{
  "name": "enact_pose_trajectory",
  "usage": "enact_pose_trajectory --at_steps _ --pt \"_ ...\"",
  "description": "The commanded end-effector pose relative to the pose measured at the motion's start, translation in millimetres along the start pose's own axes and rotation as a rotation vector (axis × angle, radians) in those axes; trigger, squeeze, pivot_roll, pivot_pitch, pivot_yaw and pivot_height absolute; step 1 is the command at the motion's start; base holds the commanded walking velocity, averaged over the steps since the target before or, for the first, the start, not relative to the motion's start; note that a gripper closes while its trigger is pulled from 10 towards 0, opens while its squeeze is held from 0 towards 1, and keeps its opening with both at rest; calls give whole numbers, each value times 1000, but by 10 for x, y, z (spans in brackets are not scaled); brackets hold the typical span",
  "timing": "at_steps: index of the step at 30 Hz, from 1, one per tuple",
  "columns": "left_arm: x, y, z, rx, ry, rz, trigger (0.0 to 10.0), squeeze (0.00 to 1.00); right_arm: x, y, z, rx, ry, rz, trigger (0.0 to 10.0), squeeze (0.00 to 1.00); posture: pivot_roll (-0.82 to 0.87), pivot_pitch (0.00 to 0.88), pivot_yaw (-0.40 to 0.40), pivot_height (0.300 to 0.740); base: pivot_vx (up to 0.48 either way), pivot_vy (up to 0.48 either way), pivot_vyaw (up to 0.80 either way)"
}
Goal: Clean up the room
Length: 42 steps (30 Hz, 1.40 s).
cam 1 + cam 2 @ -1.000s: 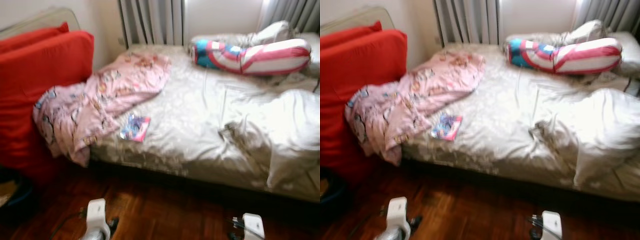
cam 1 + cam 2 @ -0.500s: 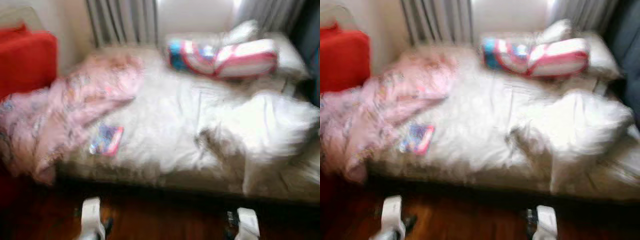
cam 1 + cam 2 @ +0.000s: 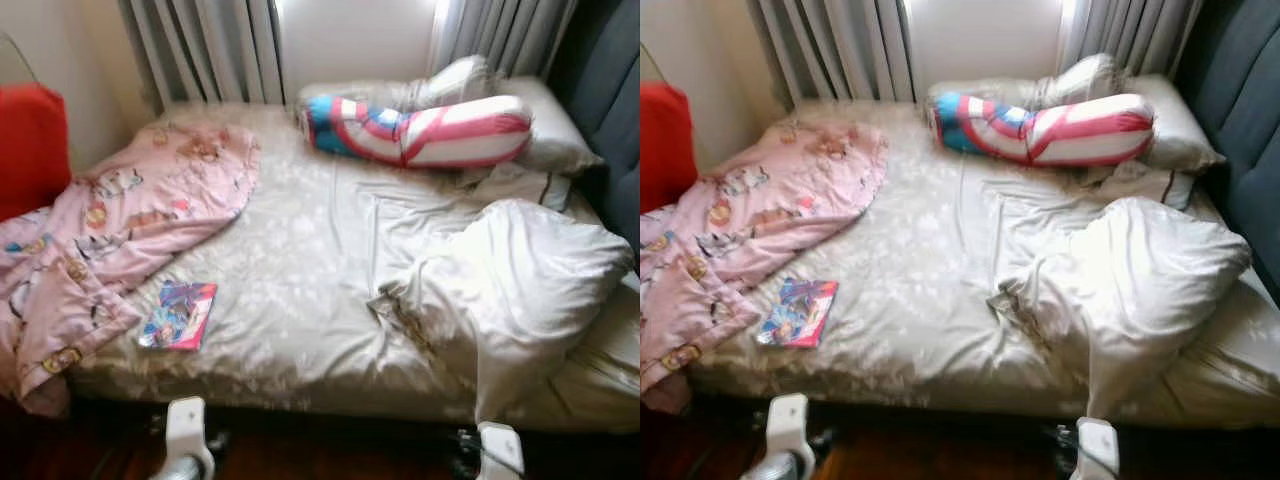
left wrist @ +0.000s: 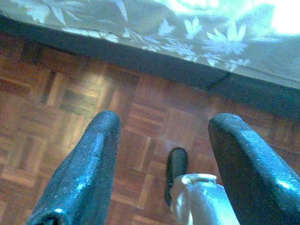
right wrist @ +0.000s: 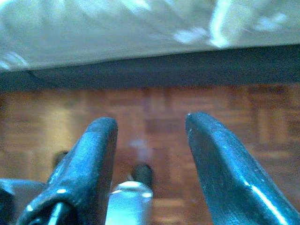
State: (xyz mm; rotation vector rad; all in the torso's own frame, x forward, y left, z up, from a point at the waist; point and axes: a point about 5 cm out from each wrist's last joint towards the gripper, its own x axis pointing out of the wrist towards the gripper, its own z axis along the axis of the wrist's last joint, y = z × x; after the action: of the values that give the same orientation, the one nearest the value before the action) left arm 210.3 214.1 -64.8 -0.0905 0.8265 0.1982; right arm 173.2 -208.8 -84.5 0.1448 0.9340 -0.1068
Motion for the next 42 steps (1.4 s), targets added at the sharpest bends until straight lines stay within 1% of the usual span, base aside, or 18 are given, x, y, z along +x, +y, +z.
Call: enact_pose_trajectory --at_steps 1,11,31,42 --pt "9 -60 25 -10 -6 -13 10000 0 -30 -123 -35 2 7 -37 10000 0 36 30 17 740 345 0 0" --pt "7 -60 14 -9 -4 -11 10000 0 -32 -130 -38 0 7 -40 10000 0 35 36 16 740 333 0 0" --pt "5 -61 8 4 -5 -11 10000 0 -32 -127 -36 6 1 -41 10000 0 35 39 16 740 0 0 0" --pt "4 -66 1 8 -4 -13 10000 0 -34 -128 -39 7 -1 -38 10000 0 35 43 16 740 0 -241 0"
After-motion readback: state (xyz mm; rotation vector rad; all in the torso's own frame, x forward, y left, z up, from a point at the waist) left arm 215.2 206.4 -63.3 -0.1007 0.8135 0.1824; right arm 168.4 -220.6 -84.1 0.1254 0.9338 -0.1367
